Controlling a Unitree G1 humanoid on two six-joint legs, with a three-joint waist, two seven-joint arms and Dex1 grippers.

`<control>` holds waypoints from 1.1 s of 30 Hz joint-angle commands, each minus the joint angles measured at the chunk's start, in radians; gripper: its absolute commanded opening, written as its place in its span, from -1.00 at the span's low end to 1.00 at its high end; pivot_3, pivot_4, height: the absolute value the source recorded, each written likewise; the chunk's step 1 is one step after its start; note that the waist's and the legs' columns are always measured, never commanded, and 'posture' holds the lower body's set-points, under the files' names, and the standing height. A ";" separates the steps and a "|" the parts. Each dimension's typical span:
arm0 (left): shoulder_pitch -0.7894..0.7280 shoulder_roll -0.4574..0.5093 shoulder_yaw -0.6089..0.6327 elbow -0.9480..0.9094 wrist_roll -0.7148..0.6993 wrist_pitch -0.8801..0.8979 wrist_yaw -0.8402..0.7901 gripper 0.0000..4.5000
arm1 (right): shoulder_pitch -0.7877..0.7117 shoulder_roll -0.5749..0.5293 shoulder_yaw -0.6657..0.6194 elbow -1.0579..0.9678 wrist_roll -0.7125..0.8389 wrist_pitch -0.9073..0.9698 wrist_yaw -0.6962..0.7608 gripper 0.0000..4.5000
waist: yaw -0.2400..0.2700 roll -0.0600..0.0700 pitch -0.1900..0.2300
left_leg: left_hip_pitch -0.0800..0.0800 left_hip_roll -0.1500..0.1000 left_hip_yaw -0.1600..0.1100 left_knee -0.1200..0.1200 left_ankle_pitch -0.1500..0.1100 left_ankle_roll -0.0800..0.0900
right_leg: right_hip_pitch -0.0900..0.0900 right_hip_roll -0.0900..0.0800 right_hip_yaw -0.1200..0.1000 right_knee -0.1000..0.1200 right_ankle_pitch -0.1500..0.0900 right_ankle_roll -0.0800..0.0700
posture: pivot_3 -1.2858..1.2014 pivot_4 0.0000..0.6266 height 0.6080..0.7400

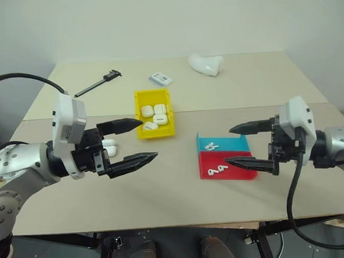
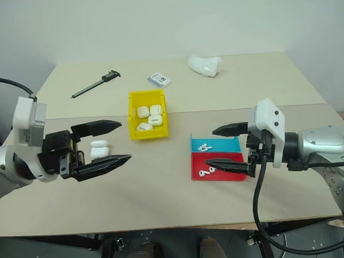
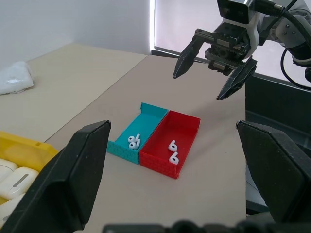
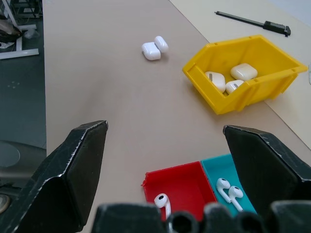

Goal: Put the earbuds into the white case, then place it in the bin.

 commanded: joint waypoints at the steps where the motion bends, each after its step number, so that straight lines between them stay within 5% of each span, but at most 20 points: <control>1: 0.004 0.041 0.052 -0.005 -0.077 0.030 -0.003 1.00 | -0.006 -0.011 -0.035 -0.023 0.021 -0.013 0.002 0.97 | 0.000 0.000 0.000 | 0.000 0.000 0.000 0.000 0.000 0.000 | 0.000 0.000 0.000 0.000 0.000 0.000 | 0.03 -0.52 1.00; 8: 0.027 0.122 0.058 -0.014 -0.062 0.081 0.062 1.00 | -0.018 -0.012 -0.024 -0.013 0.027 -0.010 0.002 0.97 | 0.000 -0.001 0.000 | 0.001 0.000 0.000 0.000 0.000 0.000 | 0.000 0.000 0.000 0.000 0.000 0.000 | 0.03 -0.52 1.00; 15: -0.018 0.143 0.059 -0.050 -0.095 0.174 0.429 1.00 | -0.014 0.002 -0.012 -0.018 0.034 -0.009 -0.006 0.97 | 0.001 -0.001 0.001 | 0.000 0.000 0.000 0.000 0.000 0.000 | 0.000 0.000 0.000 0.000 0.000 0.000 | 0.03 -0.52 1.00; 20: -0.236 0.279 -0.157 0.118 -0.276 0.475 0.684 1.00 | -0.019 0.020 0.001 -0.015 0.028 -0.018 -0.014 0.97 | 0.001 -0.004 0.002 | 0.001 -0.001 -0.001 0.000 0.000 0.000 | 0.001 0.000 0.000 0.000 0.000 0.000 | 0.03 -0.52 1.00; 29: -0.470 0.194 -0.453 0.491 -0.647 0.509 1.405 1.00 | -0.017 0.043 0.007 -0.026 0.033 -0.015 -0.030 0.97 | 0.004 -0.005 0.003 | 0.000 0.000 -0.002 -0.001 0.000 0.000 | -0.001 -0.001 0.001 0.001 0.000 0.000 | 0.03 -0.52 1.00; 33: -0.552 0.148 -0.525 0.565 -0.705 0.493 1.543 1.00 | -0.022 0.059 0.017 -0.033 0.033 -0.012 -0.046 0.97 | 0.009 -0.005 0.003 | 0.000 -0.001 -0.002 -0.001 0.000 -0.001 | -0.001 -0.001 0.001 0.001 0.000 0.000 | 0.03 -0.52 1.00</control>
